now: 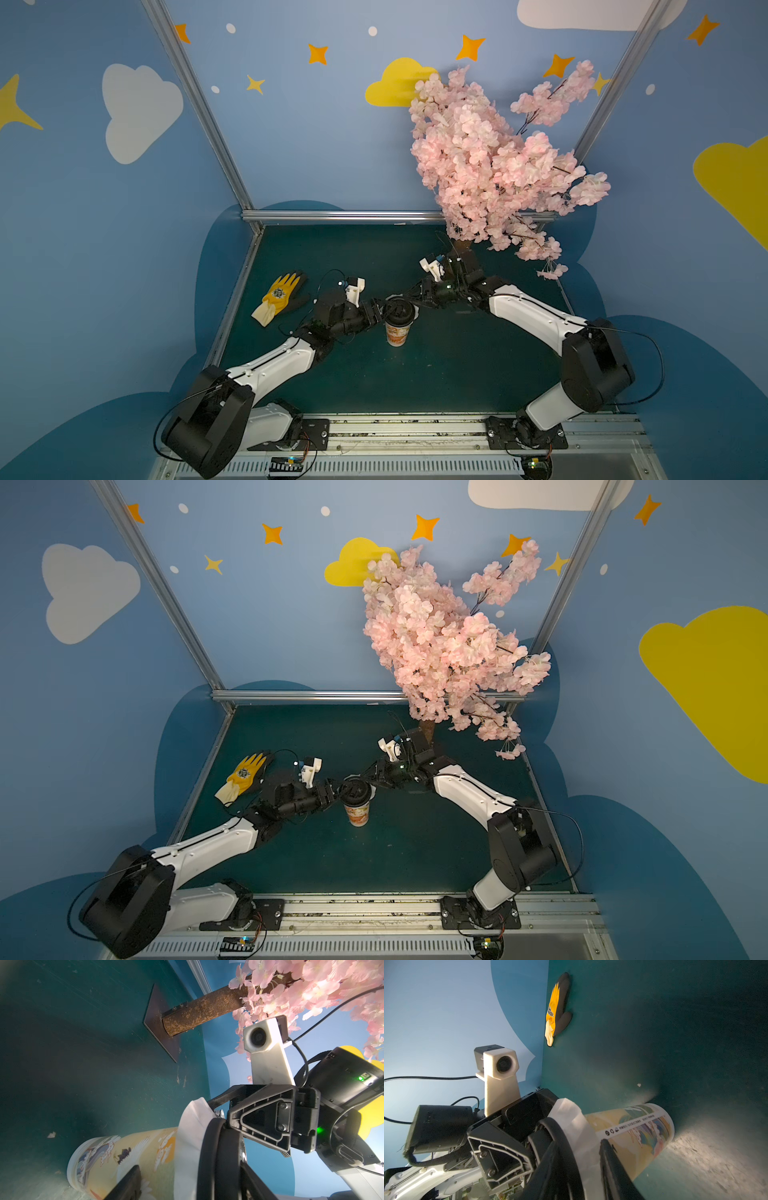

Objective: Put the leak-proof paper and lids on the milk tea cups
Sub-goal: Secure the cup lid on the cup.

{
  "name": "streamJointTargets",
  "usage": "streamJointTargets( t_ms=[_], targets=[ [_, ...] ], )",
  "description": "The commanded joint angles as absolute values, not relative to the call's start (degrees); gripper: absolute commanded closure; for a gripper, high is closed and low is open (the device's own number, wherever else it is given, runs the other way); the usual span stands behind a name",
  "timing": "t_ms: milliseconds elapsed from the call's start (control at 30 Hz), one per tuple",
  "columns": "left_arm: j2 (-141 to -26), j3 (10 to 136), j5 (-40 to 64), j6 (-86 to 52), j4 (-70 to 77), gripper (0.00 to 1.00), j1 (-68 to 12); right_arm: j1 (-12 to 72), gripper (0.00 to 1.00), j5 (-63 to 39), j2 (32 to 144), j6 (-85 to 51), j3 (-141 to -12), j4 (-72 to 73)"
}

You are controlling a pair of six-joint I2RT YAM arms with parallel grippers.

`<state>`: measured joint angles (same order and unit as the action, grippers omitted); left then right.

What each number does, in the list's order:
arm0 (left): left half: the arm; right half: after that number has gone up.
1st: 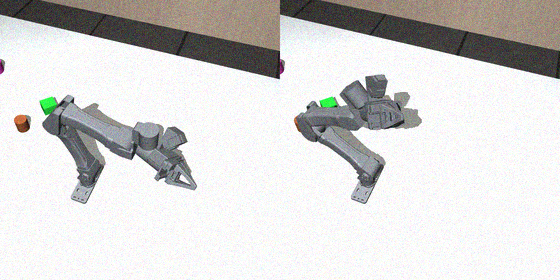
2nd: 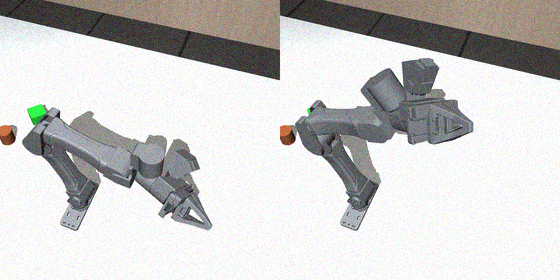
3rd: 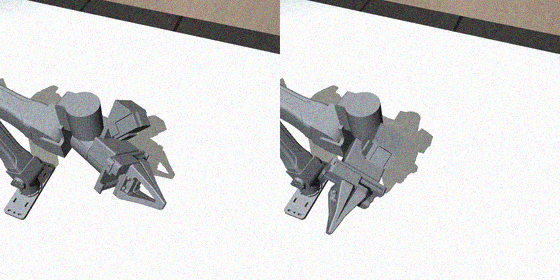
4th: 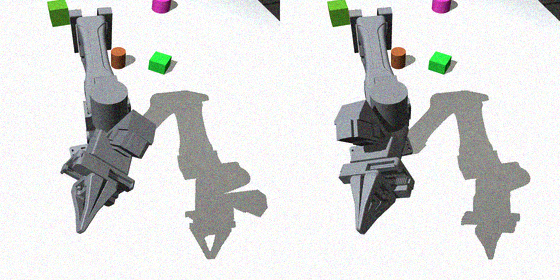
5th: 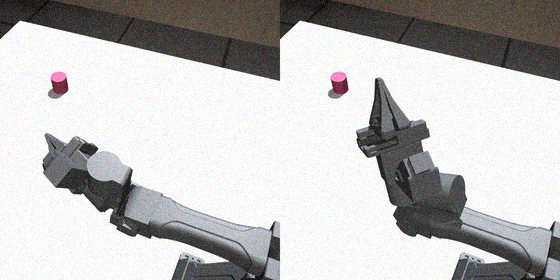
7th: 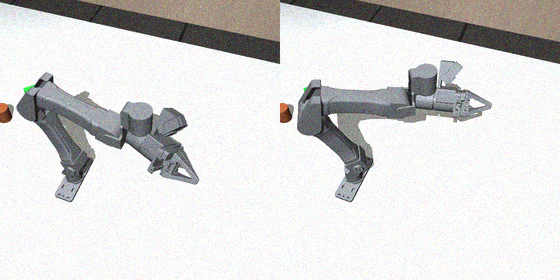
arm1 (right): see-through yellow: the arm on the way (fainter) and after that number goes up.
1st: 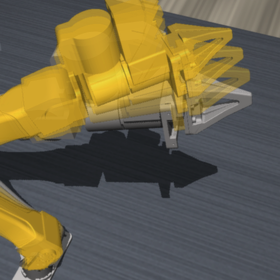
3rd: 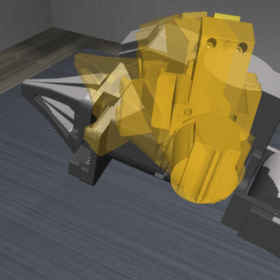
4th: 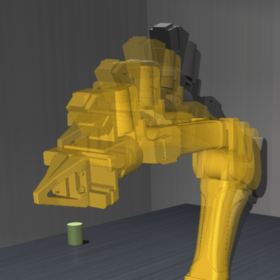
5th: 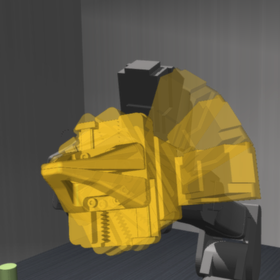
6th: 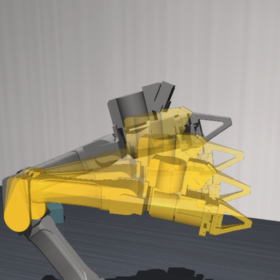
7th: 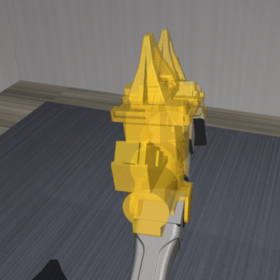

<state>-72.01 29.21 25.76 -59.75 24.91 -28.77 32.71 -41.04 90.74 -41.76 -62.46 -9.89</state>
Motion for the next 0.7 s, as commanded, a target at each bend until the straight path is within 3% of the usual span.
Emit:
streamJointTargets(
  t_ms=[0,667],
  targets=[
    [-75.37,26.06,24.17,-57.92,9.76,0.29,-29.41,34.20,0.67,-41.56,92.78,-39.98,-61.19,-13.99],
    [-75.96,25.82,24.43,-57.88,9.86,0.29,-29.38,35.42,0.70,-34.53,98.13,-34.85,-55.60,-20.56]
  ],
)
